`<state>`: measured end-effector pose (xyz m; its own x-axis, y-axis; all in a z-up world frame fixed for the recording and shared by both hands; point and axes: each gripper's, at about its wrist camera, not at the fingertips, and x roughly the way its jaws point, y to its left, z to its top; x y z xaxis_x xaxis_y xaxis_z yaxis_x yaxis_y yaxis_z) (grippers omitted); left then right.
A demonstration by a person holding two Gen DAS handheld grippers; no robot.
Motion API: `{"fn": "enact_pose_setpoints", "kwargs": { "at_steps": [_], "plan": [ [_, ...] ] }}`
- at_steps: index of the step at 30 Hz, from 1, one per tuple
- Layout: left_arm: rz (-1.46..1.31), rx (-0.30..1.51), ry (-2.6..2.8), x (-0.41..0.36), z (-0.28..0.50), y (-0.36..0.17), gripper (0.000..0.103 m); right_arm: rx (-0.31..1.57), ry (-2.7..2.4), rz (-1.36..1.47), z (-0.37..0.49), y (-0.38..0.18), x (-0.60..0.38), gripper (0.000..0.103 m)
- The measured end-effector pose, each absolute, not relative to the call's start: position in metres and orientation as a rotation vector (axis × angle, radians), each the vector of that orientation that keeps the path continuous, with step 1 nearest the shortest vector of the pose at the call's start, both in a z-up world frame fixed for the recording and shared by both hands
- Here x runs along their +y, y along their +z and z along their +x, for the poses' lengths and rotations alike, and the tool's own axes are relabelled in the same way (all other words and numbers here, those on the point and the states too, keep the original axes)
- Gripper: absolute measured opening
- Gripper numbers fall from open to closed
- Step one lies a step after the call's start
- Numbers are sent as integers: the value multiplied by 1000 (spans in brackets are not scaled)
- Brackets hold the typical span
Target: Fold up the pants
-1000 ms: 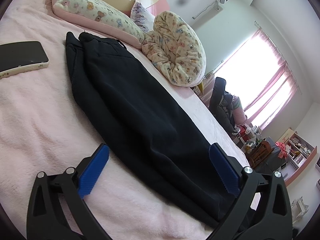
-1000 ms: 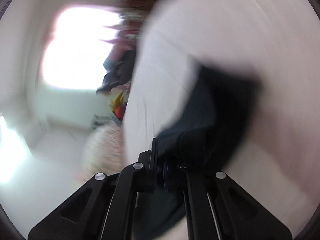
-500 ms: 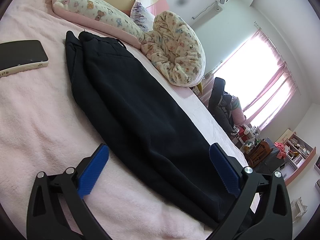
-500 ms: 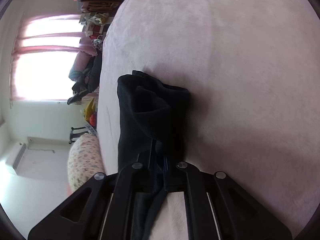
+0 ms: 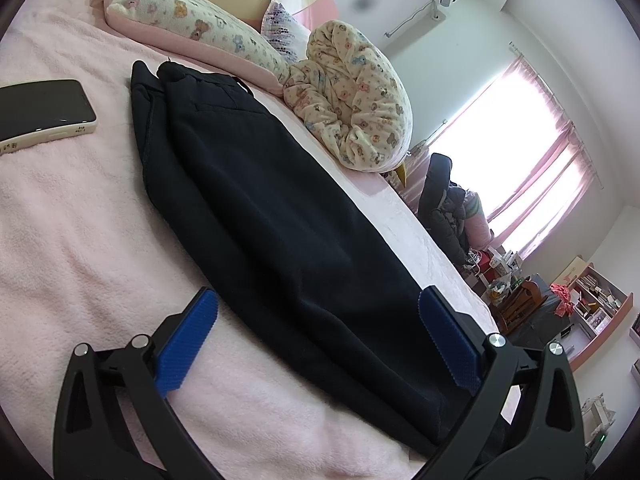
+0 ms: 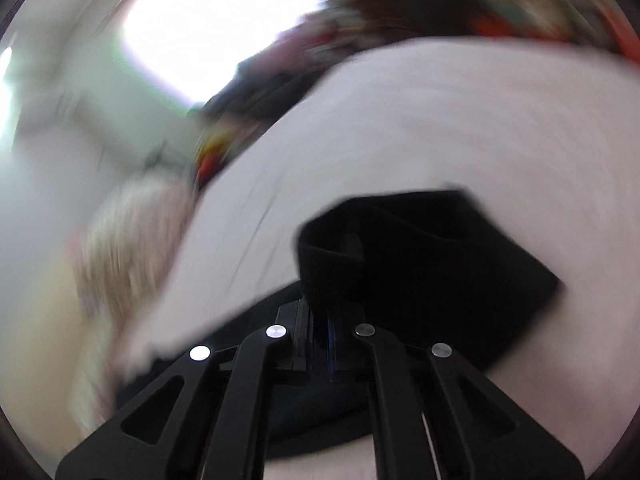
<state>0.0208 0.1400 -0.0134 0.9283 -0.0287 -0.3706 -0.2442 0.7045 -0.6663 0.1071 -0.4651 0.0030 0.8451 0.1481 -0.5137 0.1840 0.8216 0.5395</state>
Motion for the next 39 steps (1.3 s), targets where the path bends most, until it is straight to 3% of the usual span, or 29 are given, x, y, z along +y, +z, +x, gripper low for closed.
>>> {"fn": "enact_pose_setpoints", "kwargs": {
  "at_steps": [4,6,8,10,14,18,24,28,30,35,37,39],
  "plan": [
    [-784,372,123,140,21,-13,101,731,21,122,137,4,-374,5],
    [-785,371,123,140,20,-13,101,740,-9,145,139,0,-372,5],
    [-786,370,122,140,20,-13,101,688,-112,341,137,2,-411,5],
    [-788,369,120,139,20,-13,101,595,-309,724,109,-14,-488,5],
    [-788,374,119,140,22,-15,101,555,-363,1315,54,-88,-559,4],
    [-791,372,116,141,22,-15,101,532,-341,1352,49,-87,-555,5],
    [-792,373,116,141,23,-16,101,493,-291,1449,45,-97,-558,20],
    [-792,373,116,142,23,-16,101,493,-258,1283,51,-83,-557,18],
    [-792,373,116,142,23,-16,101,518,-179,1083,70,-57,-536,11],
    [-792,373,116,141,22,-16,101,624,114,334,109,11,-408,9],
    [-792,373,116,141,22,-16,101,659,72,274,116,6,-392,8],
    [-793,372,115,141,22,-16,101,653,-56,403,118,0,-421,8]
  ]
}}
